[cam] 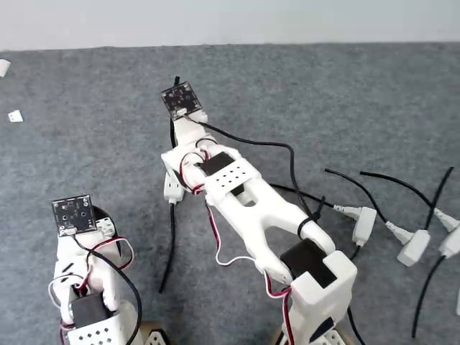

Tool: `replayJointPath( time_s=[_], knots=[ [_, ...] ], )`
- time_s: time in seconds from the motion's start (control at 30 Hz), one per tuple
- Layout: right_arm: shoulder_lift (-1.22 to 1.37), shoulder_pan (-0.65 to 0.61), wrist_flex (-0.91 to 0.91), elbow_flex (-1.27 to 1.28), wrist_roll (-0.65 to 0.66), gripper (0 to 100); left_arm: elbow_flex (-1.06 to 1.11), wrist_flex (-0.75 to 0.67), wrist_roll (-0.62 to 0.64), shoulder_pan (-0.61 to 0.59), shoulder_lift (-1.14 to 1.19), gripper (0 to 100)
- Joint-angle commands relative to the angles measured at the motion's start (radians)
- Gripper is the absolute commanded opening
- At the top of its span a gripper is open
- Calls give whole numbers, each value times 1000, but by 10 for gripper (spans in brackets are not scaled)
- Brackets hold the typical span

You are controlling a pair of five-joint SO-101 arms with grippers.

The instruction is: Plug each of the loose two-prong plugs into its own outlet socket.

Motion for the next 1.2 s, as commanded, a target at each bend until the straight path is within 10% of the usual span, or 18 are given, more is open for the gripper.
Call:
replayJointPath(
  time_s=[0.0, 0.87, 1.17],
  knots=[
    [-56, -19, 33, -31, -11, 8, -12, 6, 5, -2, -14, 13],
    [45, -74, 160, -34, 54, 17, -12, 6, 2, -5, -14, 14],
    [22, -122, 202, -38, -147, 244, -12, 0, -25, -8, -14, 14]
  ],
)
